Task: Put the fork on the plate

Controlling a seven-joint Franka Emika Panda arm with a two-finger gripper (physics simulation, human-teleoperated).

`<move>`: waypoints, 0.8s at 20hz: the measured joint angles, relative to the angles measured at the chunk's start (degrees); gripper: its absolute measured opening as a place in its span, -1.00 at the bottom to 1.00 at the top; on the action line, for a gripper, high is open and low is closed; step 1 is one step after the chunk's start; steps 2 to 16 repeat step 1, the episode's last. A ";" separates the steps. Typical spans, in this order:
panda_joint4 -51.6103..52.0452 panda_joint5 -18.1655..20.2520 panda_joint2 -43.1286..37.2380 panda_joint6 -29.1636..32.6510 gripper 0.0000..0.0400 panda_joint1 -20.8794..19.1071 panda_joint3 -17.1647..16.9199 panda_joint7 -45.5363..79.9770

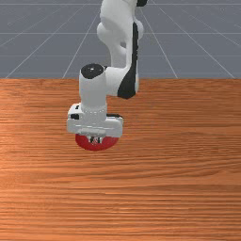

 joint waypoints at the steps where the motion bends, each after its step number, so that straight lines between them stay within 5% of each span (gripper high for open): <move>1: -3.13 -0.21 -0.36 2.25 -0.52 -0.52 -0.46 -1.05; 16: -3.13 -0.21 -0.36 2.25 -0.52 -0.52 -0.46 -1.05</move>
